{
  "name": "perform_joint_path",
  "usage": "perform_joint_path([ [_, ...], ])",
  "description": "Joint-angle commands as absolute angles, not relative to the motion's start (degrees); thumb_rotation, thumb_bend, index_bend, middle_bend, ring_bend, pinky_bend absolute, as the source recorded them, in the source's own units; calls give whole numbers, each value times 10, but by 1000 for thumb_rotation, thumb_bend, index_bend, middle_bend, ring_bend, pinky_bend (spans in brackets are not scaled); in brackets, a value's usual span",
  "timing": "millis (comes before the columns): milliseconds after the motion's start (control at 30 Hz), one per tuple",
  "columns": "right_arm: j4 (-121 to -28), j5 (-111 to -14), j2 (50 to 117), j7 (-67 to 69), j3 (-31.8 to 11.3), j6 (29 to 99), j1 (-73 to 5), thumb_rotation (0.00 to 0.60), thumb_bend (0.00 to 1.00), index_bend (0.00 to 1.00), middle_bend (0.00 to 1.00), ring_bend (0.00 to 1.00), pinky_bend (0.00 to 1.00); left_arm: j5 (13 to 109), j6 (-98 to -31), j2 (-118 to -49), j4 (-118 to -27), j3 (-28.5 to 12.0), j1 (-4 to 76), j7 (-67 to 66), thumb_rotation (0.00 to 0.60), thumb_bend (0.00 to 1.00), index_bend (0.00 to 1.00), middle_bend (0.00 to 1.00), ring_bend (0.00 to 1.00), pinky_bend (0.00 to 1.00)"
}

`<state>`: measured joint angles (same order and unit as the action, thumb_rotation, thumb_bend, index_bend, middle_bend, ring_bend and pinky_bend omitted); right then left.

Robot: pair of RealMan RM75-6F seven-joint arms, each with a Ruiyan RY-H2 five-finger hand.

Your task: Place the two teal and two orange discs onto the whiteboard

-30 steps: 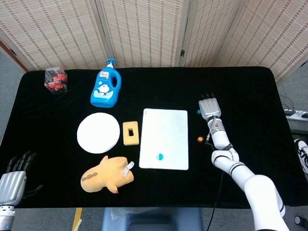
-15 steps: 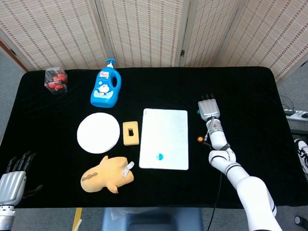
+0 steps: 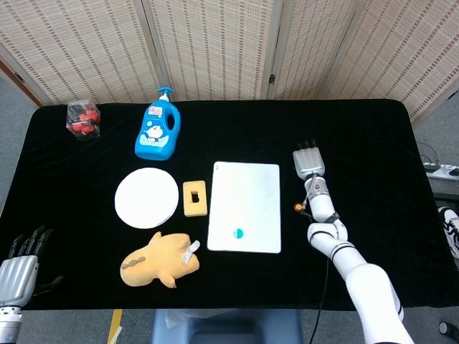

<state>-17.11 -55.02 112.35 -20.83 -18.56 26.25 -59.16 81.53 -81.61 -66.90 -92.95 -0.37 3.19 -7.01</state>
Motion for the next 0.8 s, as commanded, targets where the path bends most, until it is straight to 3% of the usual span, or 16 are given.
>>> perform_joint_path([
  [33, -164, -551, 1128, -208, -189, 260, -593, 597, 408, 434, 168, 76, 0, 815, -815, -669, -928, -3, 32, -70, 600, 199, 40, 64, 167, 0],
  [800, -145, -573, 1138, -199, -201, 257, -594, 595, 408, 498, 204, 93, 0, 814, -813, -672, -923, -3, 32, -65, 600, 198, 40, 64, 167, 0],
])
